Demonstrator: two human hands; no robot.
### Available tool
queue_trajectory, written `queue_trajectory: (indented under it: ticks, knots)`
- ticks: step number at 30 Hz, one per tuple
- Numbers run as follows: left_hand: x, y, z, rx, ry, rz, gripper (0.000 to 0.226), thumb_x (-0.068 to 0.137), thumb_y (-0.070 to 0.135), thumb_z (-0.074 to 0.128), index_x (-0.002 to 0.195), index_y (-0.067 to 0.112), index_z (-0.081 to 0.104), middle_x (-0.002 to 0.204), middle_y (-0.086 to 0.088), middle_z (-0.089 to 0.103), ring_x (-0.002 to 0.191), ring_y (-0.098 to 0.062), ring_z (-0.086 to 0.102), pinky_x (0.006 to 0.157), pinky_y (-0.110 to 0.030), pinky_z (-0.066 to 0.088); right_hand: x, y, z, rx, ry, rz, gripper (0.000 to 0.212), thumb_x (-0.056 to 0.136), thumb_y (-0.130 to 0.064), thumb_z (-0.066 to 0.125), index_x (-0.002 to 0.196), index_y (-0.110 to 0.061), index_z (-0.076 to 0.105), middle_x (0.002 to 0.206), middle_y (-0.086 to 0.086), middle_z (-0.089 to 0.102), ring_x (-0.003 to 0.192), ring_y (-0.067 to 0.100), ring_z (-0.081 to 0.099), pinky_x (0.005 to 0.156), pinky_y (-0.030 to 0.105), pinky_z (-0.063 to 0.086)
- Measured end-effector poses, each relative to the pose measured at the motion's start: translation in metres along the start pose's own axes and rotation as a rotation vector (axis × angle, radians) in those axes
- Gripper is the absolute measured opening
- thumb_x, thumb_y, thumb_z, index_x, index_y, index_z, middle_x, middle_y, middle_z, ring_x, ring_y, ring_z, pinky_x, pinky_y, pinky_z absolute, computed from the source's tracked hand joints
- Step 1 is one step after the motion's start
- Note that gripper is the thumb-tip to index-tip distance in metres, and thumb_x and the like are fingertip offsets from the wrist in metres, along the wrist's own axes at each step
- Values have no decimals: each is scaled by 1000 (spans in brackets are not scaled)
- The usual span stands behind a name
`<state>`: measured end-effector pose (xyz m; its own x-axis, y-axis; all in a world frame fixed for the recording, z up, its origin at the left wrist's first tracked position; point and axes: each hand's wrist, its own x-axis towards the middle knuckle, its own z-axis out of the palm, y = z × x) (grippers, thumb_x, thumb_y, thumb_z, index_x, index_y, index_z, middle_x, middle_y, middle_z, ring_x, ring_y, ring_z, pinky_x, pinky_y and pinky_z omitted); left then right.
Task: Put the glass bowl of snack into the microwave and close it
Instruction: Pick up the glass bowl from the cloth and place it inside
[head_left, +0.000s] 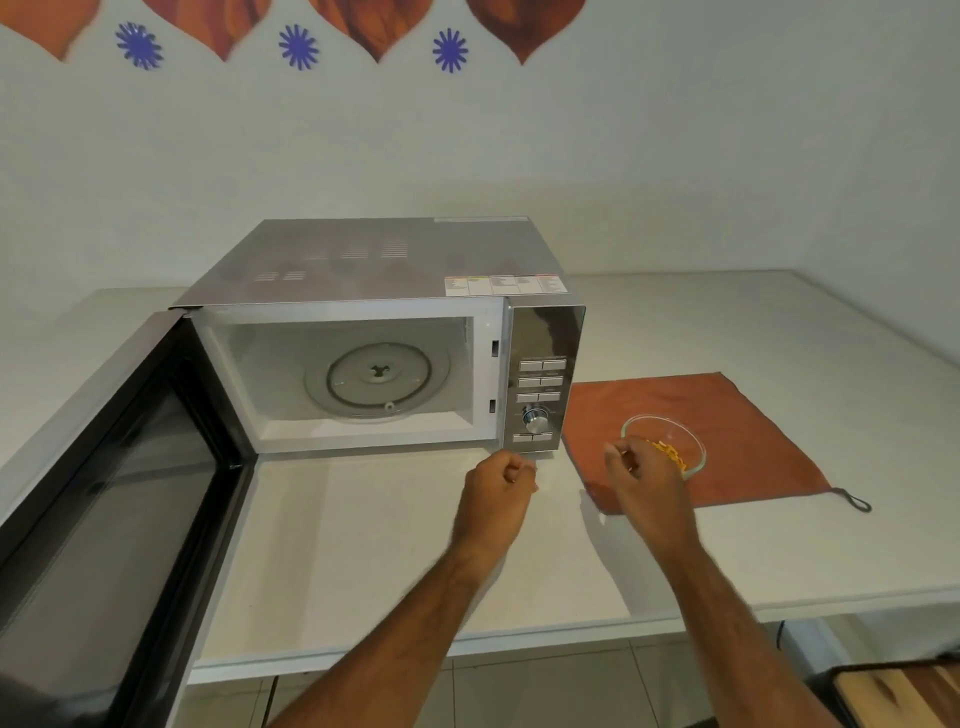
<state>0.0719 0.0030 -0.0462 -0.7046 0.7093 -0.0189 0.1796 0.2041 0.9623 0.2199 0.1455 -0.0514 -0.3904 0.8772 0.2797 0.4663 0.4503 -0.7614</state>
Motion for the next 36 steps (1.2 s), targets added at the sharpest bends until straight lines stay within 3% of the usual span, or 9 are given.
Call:
queue_trajectory:
  ticks: [3,8,12,17,21,24,28,33,36]
  knots:
    - [9,9,18,-3,-41,8,20,103,27,61,98,15,76,88,-3,78,85,-22,75,81,-55,65,14,11,-20,-49,92,58,10,100,-42,57,94,-34,61,83,-16,63,75,11,64,60,27,46]
    - [24,20,49,72,-119,30,26,100,38,63,89,16,72,85,-4,79,82,-24,75,83,-48,62,30,38,-44,-165,203,196,25,98,-45,59,110,-24,64,98,3,71,85,28,66,71,37,50]
    - [37,26,73,74,-166,26,24,95,42,66,84,22,69,85,-3,79,85,-25,76,83,-45,62,33,51,-51,-178,209,277,19,94,-41,61,108,-28,58,101,5,73,89,33,68,74,41,53]
    - [55,33,100,166,-212,9,20,95,47,66,96,28,70,98,4,78,94,-18,74,86,-40,61,36,65,-52,-132,142,410,40,97,-45,63,125,-16,58,117,12,71,101,37,68,85,45,53]
    - [62,33,115,181,-264,-24,32,97,50,65,114,23,70,108,2,79,99,-20,76,91,-39,60,34,67,-51,-28,96,400,21,101,-36,56,91,-18,63,85,4,75,79,28,70,76,45,58]
    - [62,31,121,160,-298,-53,35,99,44,64,125,21,71,94,-3,83,92,-21,79,87,-38,61,32,67,-52,5,78,405,21,101,-32,54,88,-18,62,68,3,73,69,25,72,75,47,61]
    - [52,26,127,58,-329,-93,37,104,36,62,139,27,68,92,-2,80,77,-12,75,61,-26,58,30,66,-53,6,33,384,17,102,-31,54,96,-18,62,68,5,74,69,26,73,73,47,61]
    - [44,19,126,-54,-318,-122,42,104,36,63,146,31,62,106,-5,80,97,-16,77,73,-29,63,23,62,-55,-16,0,313,17,103,-33,57,100,-18,62,75,6,73,66,25,72,67,46,64]
    - [40,15,120,-34,-269,-84,38,102,37,64,140,30,66,90,-1,81,85,-11,78,67,-24,61,16,54,-55,-24,-16,265,14,103,-35,58,94,-25,60,78,4,72,66,24,72,65,42,62]
